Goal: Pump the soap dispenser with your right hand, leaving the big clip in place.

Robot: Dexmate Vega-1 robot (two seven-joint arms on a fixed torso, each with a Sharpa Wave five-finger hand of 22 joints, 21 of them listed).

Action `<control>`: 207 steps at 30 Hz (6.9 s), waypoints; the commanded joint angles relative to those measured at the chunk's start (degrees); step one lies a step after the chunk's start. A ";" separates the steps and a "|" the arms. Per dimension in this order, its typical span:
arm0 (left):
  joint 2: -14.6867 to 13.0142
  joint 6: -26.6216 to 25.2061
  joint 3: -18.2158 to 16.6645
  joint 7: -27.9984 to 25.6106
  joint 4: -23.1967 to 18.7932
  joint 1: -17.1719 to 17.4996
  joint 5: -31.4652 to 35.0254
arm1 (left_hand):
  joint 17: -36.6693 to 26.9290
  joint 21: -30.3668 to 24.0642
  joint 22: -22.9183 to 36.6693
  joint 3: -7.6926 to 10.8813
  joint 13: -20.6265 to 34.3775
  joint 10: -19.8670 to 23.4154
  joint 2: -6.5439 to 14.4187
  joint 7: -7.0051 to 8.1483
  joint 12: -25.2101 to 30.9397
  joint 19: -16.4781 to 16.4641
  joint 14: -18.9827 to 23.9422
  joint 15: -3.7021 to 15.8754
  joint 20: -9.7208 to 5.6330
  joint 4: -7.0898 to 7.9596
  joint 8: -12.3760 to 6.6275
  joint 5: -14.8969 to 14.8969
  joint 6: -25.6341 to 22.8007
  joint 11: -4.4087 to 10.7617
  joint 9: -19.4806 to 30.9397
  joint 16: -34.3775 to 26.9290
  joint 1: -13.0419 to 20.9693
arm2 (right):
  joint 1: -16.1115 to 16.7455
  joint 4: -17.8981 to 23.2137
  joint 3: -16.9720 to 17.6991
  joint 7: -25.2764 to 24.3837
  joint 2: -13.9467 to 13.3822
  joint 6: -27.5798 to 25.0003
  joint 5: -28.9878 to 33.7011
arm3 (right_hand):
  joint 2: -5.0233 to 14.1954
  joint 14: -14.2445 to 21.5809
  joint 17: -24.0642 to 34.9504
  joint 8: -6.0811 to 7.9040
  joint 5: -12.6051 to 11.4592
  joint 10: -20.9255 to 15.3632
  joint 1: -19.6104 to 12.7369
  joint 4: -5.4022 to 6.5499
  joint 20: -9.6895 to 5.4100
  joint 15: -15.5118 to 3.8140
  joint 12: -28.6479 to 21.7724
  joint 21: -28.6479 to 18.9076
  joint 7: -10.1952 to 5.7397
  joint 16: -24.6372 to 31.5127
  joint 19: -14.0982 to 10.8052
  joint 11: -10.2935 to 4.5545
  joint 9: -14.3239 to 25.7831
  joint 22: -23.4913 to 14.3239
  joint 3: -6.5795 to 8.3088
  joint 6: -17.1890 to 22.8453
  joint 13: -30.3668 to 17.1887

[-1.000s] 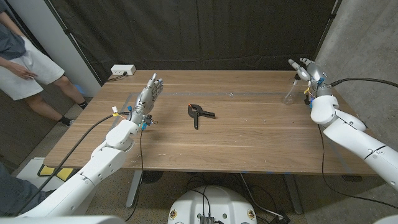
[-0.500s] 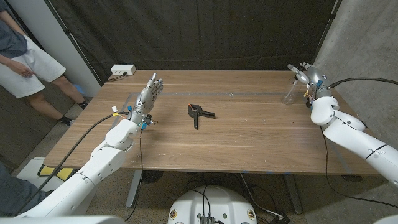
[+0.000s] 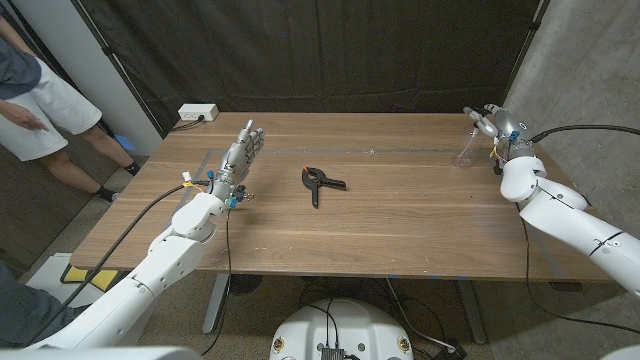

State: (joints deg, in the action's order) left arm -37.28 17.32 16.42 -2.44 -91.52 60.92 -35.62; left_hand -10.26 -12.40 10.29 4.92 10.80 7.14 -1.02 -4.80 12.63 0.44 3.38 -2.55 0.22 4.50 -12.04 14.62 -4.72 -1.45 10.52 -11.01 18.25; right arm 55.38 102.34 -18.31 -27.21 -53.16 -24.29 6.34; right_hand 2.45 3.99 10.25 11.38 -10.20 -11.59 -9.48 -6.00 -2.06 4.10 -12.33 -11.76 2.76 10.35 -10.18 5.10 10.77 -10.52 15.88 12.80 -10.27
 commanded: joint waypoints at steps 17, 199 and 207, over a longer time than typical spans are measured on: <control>0.37 -0.44 0.40 0.89 1.60 -1.30 -0.87 | -0.29 0.43 0.07 -0.26 0.14 0.28 0.31 0.30 -0.20 0.35 0.14 0.31 1.10 0.08 0.13 -0.34 -0.26 -0.02 0.20 0.09 0.39 | -1.85 1.18 -3.21 0.46 -0.13 -5.73 1.89 | 0.75 3.22 0.22 1.80 0.01 -5.19 0.22 0.02 -0.17 -0.16 -1.58 -1.00 0.80 0.83 -2.49 -0.94 0.41 -0.21 -0.44 5.93 -0.25; 0.54 -2.29 2.48 4.07 4.89 -6.59 -0.67 | -0.31 0.64 0.22 -2.00 0.23 0.04 1.27 0.46 -0.89 1.37 -0.19 0.41 1.73 0.39 0.66 -1.17 -0.19 0.21 0.26 0.19 1.21 | 4.66 3.15 4.83 -8.04 5.81 20.03 -1.55 | 1.02 8.33 0.20 -0.42 -0.02 -10.16 -0.45 -0.67 0.75 0.31 -0.33 -0.45 -1.22 -0.04 -5.73 -0.55 0.85 -0.29 -0.82 9.83 -0.43; 0.73 -1.76 2.39 4.69 5.40 -6.39 -1.19 | -0.31 0.63 0.22 -2.07 0.23 0.06 1.31 0.50 -0.89 1.34 -0.20 0.33 1.65 0.39 0.67 -1.19 -0.15 0.14 0.26 0.19 1.25 | 4.97 0.55 5.59 -5.63 8.37 28.21 -5.09 | 1.02 8.85 0.20 -0.39 -0.01 -10.30 -0.53 -0.72 0.64 -0.02 -0.36 -0.72 -0.83 0.19 -6.45 -0.55 0.83 -0.29 -0.80 9.61 -0.43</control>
State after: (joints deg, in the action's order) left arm -36.49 15.31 18.82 1.36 -86.53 54.58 -36.46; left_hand -10.26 -11.62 10.25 3.16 10.79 7.13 0.03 -4.40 11.89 1.66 3.16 -2.35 1.65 4.82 -11.60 13.73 -4.70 -1.46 10.52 -10.80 19.30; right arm 58.96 105.58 -14.15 -34.91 -48.26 -5.81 4.63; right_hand 3.29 12.18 10.25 10.99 -10.19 -21.66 -9.71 -6.34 -1.34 4.11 -12.81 -12.43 1.78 10.35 -16.03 4.13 11.47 -10.52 15.08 22.55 -10.55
